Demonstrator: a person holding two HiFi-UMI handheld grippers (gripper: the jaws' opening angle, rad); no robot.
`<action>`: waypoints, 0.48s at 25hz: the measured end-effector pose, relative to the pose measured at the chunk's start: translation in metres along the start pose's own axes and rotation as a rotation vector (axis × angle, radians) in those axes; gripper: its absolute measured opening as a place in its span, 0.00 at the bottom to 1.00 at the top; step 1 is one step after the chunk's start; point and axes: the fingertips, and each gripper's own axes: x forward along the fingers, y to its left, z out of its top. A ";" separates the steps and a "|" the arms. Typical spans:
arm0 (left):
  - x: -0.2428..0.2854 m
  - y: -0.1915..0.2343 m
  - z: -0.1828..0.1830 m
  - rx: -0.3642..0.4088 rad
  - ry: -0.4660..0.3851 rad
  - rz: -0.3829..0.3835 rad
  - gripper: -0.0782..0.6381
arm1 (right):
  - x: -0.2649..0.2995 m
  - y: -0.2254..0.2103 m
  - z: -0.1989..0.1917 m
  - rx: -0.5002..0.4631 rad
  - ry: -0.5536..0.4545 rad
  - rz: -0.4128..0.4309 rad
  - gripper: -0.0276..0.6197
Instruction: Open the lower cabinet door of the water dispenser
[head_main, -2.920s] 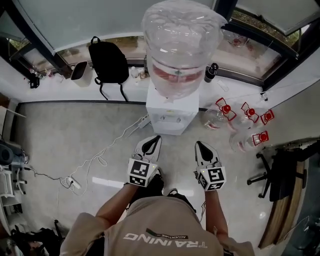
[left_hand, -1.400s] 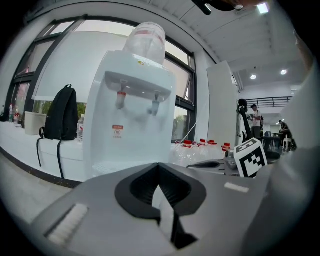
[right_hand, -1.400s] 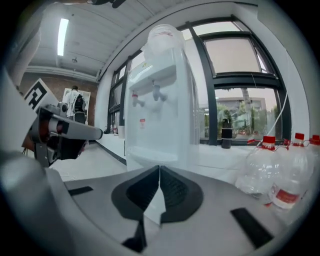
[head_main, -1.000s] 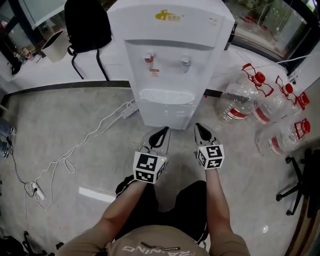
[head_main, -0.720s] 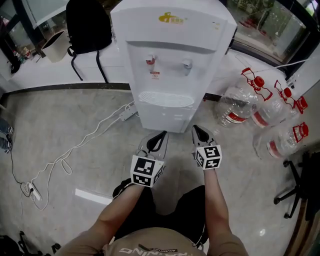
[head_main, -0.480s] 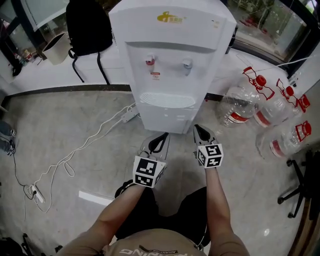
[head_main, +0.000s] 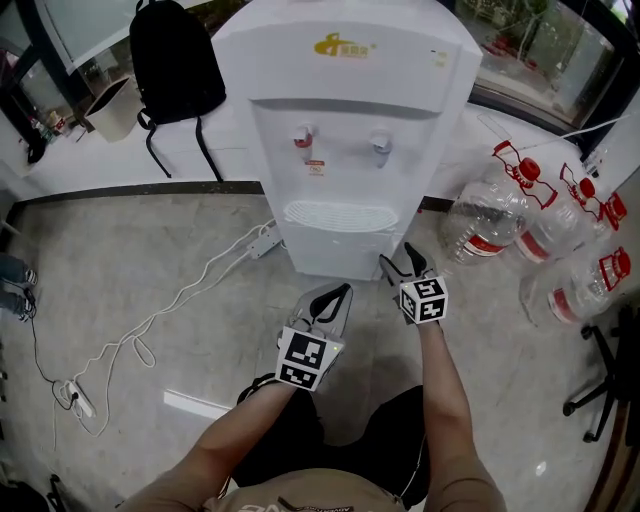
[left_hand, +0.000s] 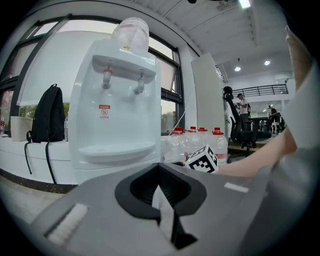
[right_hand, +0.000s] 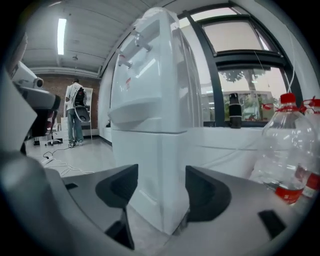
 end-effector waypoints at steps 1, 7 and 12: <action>0.000 0.001 -0.001 -0.001 0.003 -0.002 0.12 | 0.006 -0.003 -0.001 0.007 0.000 0.009 0.45; -0.005 0.011 -0.001 -0.043 0.001 -0.010 0.12 | 0.031 -0.010 0.003 0.015 -0.011 0.072 0.46; -0.014 0.022 0.002 -0.073 -0.008 0.018 0.12 | 0.032 -0.011 0.005 0.042 -0.025 0.068 0.46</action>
